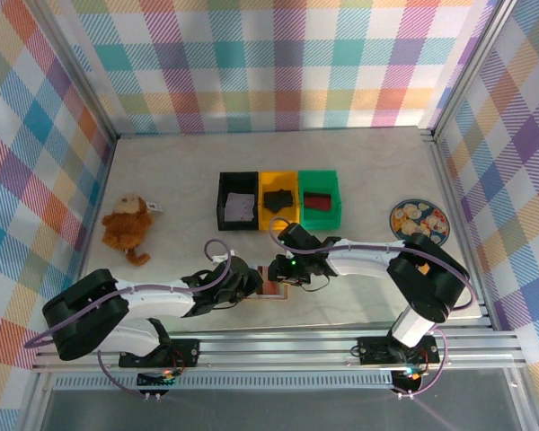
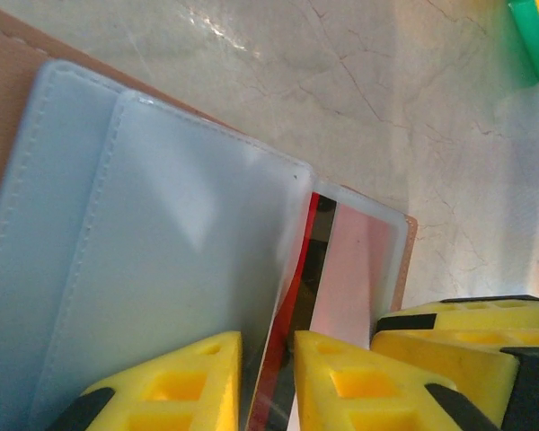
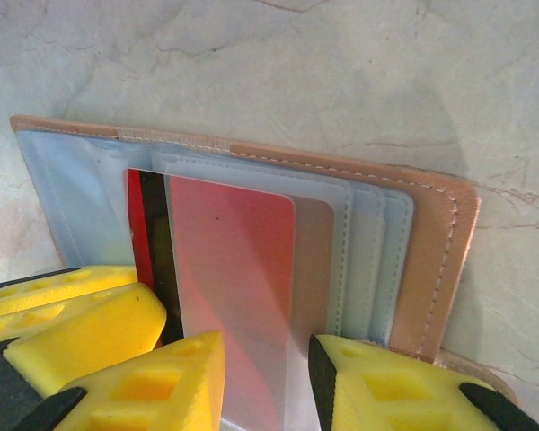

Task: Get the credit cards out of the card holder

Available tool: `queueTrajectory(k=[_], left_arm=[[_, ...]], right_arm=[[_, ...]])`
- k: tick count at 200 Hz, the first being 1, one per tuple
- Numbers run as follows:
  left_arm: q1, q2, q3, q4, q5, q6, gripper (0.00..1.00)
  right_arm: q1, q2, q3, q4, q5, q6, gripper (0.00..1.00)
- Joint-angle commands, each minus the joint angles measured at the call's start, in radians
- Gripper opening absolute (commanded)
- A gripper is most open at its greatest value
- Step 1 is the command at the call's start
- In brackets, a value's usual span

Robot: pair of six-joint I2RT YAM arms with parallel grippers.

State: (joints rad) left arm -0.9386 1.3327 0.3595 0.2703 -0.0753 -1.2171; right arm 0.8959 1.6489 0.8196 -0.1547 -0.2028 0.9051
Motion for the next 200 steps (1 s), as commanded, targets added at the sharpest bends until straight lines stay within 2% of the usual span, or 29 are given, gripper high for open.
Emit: queueTrajectory(k=[1, 35, 65, 98, 200], left_arm=[[0.011, 0.032, -0.021, 0.020, 0.025, -0.009, 0.20], [0.011, 0.037, -0.017, 0.013, 0.029, -0.005, 0.15], [0.010, 0.009, -0.026, -0.016, 0.017, -0.004, 0.06], [0.011, -0.026, -0.030, -0.053, 0.000, 0.000, 0.00], [0.011, -0.190, -0.050, -0.227, -0.051, 0.036, 0.00]], right_arm=[[0.005, 0.057, -0.042, -0.040, 0.008, 0.014, 0.35], [0.005, 0.053, -0.045, -0.040, 0.011, 0.014, 0.35], [0.005, 0.055, -0.049, -0.041, 0.013, 0.014, 0.35], [0.005, 0.058, -0.045, -0.041, 0.011, 0.013, 0.35], [0.004, 0.058, -0.046, -0.052, 0.020, 0.017, 0.35]])
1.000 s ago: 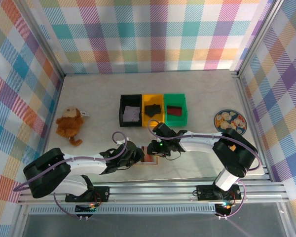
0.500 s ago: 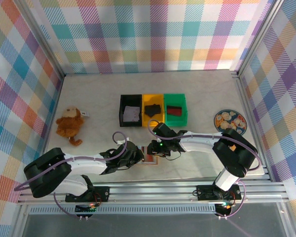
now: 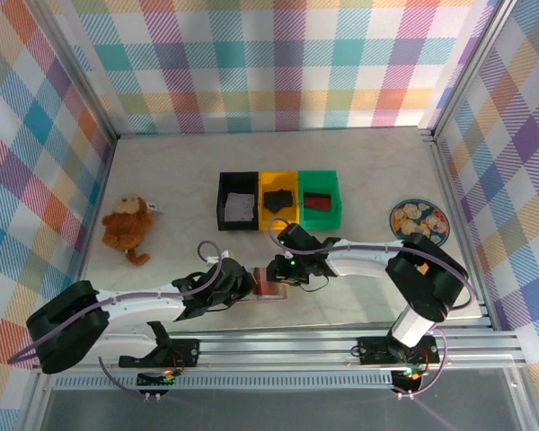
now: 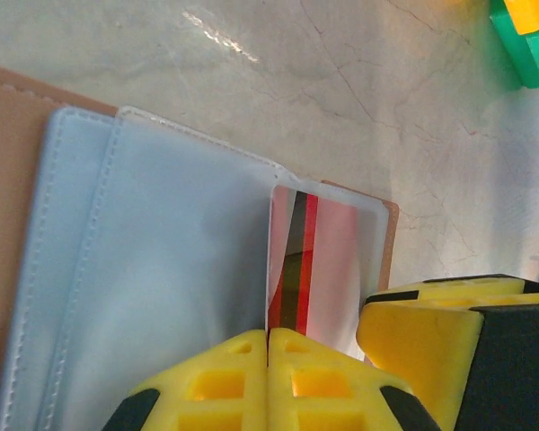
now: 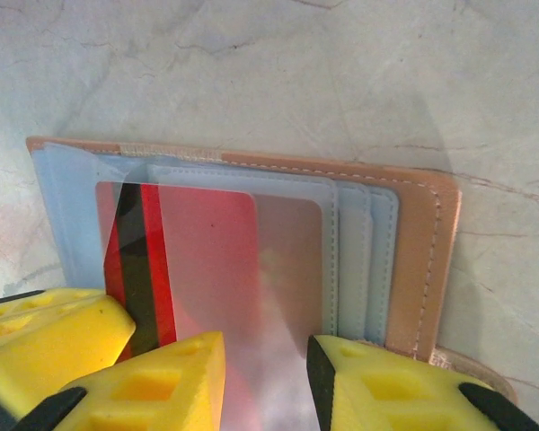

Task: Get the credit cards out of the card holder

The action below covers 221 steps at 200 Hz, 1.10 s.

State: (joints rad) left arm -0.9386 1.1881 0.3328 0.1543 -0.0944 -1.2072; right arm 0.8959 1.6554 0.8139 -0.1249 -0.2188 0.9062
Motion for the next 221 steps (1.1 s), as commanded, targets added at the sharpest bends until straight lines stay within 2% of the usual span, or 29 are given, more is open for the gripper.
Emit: queueTrajectory(k=[1, 114, 221], left_arm=[[0.011, -0.047, -0.024, -0.113, -0.032, 0.027, 0.00], [0.011, -0.286, -0.036, -0.282, -0.107, 0.044, 0.00], [0.011, -0.315, -0.024, -0.304, -0.096, 0.029, 0.00]], right_arm=[[0.004, 0.051, -0.040, -0.082, 0.036, 0.015, 0.35], [0.004, 0.038, -0.018, -0.103, 0.033, -0.001, 0.35], [0.005, 0.018, -0.011, -0.090, 0.012, 0.006, 0.36]])
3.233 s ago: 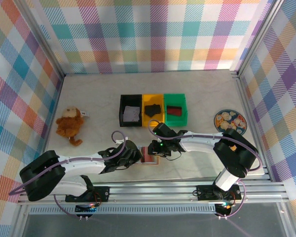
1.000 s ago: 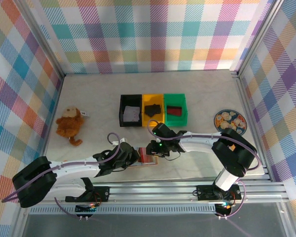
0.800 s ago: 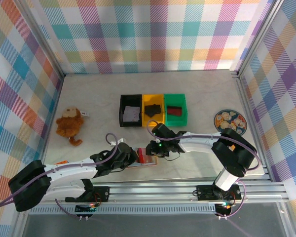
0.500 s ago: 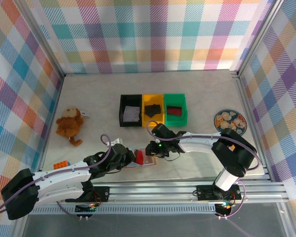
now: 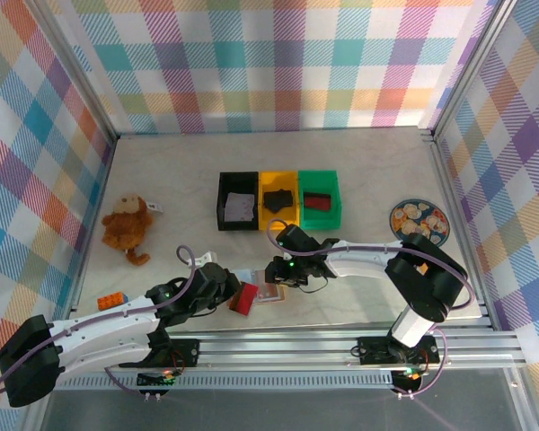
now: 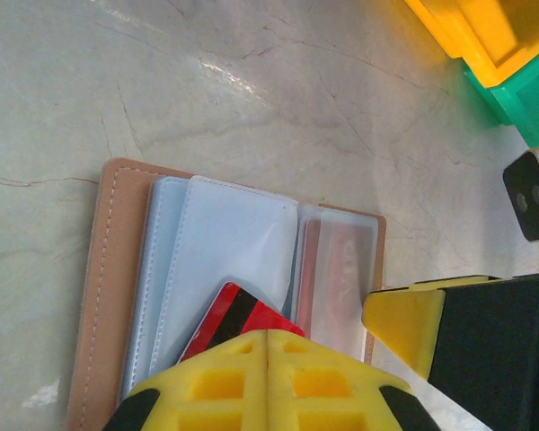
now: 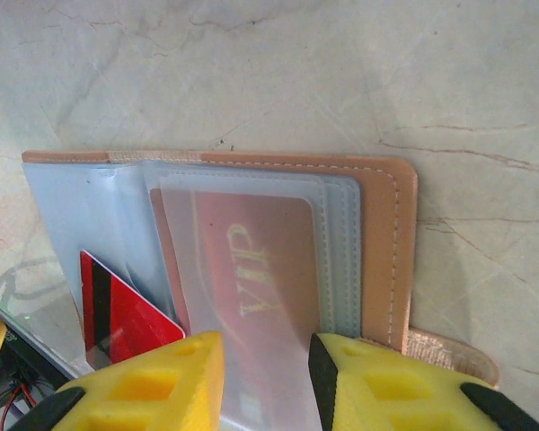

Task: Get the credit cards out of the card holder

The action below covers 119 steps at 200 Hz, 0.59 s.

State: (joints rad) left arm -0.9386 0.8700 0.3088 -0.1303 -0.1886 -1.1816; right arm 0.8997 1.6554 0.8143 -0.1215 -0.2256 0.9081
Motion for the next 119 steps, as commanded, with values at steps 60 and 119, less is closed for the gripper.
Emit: queueTrajectory(k=[60, 119], left_arm=[[0.011, -0.034, -0.017, -0.101, 0.036, 0.031, 0.29], [0.011, -0.198, -0.048, -0.234, 0.013, 0.027, 0.64]], right_arm=[[0.011, -0.033, -0.037, -0.043, -0.024, -0.011, 0.40], [0.041, -0.091, -0.030, -0.062, -0.024, -0.017, 0.41]])
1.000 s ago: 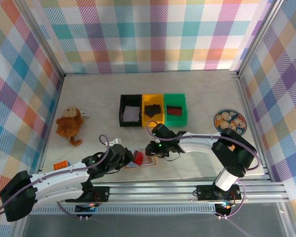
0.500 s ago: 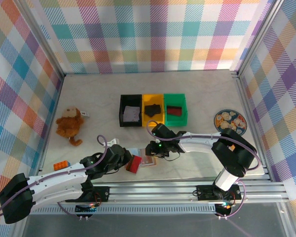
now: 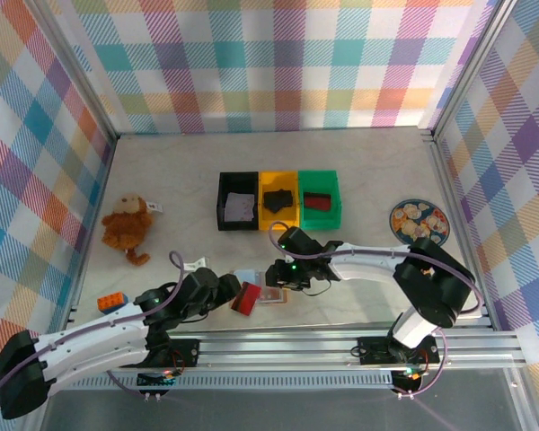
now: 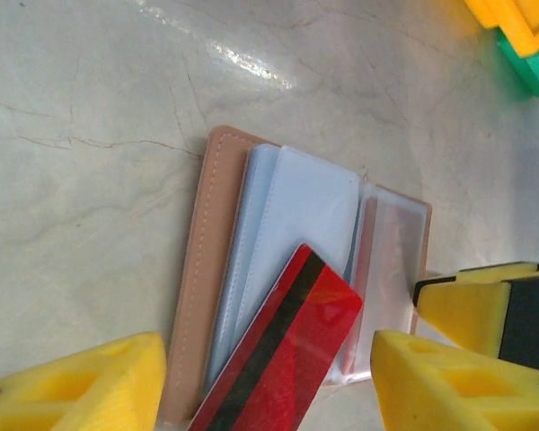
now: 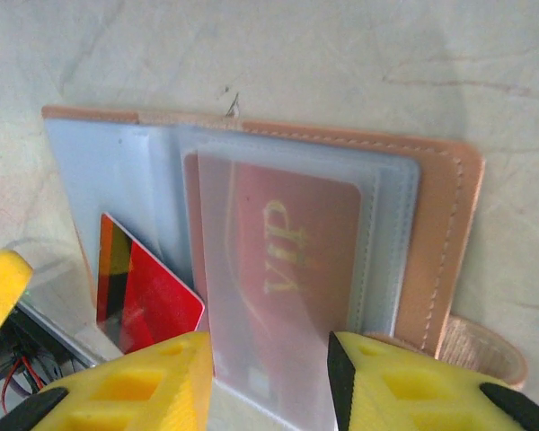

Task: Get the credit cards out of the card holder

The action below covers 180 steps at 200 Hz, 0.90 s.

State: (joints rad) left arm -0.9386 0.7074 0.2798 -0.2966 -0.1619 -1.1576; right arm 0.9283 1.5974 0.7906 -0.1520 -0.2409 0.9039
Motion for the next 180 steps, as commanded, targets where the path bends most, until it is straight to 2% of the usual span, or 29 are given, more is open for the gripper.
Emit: queueTrajectory(k=[1, 16, 46, 79, 120, 180], left_arm=[[0.011, -0.036, -0.019, -0.067, -0.014, 0.003, 0.64], [0.011, -0.016, -0.005, -0.076, -0.012, 0.007, 0.64], [0.011, 0.044, 0.040, -0.122, -0.009, 0.020, 0.64], [0.011, 0.068, 0.032, -0.103, 0.030, 0.015, 0.64], [0.011, 0.065, 0.022, -0.104, 0.037, 0.007, 0.63], [0.011, 0.099, 0.005, -0.089, 0.079, -0.018, 0.63]], right_arm=[[0.012, -0.033, -0.005, -0.031, -0.010, -0.013, 0.41], [0.015, -0.047, 0.010, -0.053, -0.001, -0.019, 0.41], [0.034, -0.105, 0.047, -0.173, 0.119, -0.008, 0.41], [0.067, -0.137, -0.025, 0.022, 0.026, 0.041, 0.41], [0.177, -0.114, -0.035, 0.147, 0.101, 0.081, 0.40], [0.235, -0.071, -0.131, 0.347, 0.196, 0.219, 0.37]])
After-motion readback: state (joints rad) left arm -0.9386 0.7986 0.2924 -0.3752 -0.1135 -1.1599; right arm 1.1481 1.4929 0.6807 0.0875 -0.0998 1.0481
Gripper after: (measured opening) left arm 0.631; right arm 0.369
